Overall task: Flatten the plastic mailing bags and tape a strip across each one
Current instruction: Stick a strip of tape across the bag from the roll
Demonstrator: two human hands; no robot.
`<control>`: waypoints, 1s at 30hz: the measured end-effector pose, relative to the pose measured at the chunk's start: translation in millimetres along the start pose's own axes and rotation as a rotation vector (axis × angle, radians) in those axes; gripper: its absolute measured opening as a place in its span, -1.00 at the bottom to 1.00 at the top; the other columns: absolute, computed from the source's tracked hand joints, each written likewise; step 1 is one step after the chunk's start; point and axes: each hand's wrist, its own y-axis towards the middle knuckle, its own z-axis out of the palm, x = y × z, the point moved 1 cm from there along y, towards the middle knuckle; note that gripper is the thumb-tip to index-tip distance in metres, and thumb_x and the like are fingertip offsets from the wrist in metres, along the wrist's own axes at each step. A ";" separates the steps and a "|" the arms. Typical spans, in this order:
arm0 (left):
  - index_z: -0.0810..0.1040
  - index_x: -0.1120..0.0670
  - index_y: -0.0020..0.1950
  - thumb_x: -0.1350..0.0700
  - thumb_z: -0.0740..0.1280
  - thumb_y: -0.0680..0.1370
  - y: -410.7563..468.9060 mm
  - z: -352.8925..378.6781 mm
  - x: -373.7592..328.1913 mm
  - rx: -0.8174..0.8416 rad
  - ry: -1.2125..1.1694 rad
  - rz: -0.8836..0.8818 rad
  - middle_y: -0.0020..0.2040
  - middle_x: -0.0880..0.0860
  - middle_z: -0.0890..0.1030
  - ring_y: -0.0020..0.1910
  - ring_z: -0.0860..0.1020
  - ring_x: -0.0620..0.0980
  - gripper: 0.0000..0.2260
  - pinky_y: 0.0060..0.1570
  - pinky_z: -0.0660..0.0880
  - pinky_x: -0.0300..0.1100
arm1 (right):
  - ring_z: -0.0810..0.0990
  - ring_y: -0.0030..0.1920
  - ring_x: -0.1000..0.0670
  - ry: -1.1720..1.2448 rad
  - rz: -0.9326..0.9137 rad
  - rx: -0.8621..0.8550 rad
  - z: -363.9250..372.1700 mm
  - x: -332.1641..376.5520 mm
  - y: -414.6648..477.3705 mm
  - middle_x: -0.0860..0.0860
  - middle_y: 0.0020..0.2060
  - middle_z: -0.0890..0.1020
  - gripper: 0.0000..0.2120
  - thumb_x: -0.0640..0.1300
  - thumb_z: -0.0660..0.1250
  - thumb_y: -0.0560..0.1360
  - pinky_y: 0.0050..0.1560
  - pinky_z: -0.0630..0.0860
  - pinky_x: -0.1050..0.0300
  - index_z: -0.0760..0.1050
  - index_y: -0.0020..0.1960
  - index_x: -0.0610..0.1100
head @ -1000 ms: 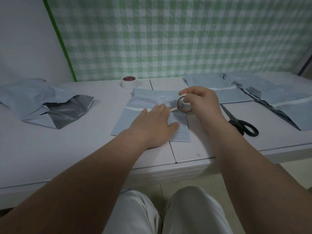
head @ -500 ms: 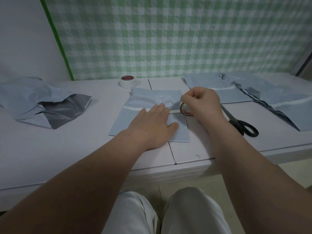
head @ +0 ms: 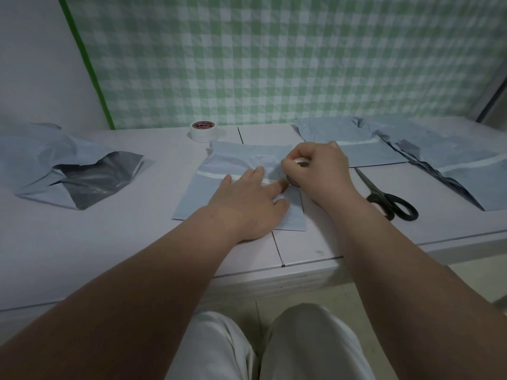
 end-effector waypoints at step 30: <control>-0.12 -0.15 0.55 -0.13 -0.15 0.62 1.2 3.0 -2.1 0.012 0.072 -0.007 0.57 -0.08 -0.12 0.54 -0.11 0.06 -0.52 0.45 -0.08 0.21 | 0.42 0.13 -0.03 0.138 0.030 -0.162 -20.8 -29.2 -10.6 0.16 -0.33 0.52 -0.86 0.17 0.38 0.43 0.22 0.39 -0.04 0.64 -0.15 0.14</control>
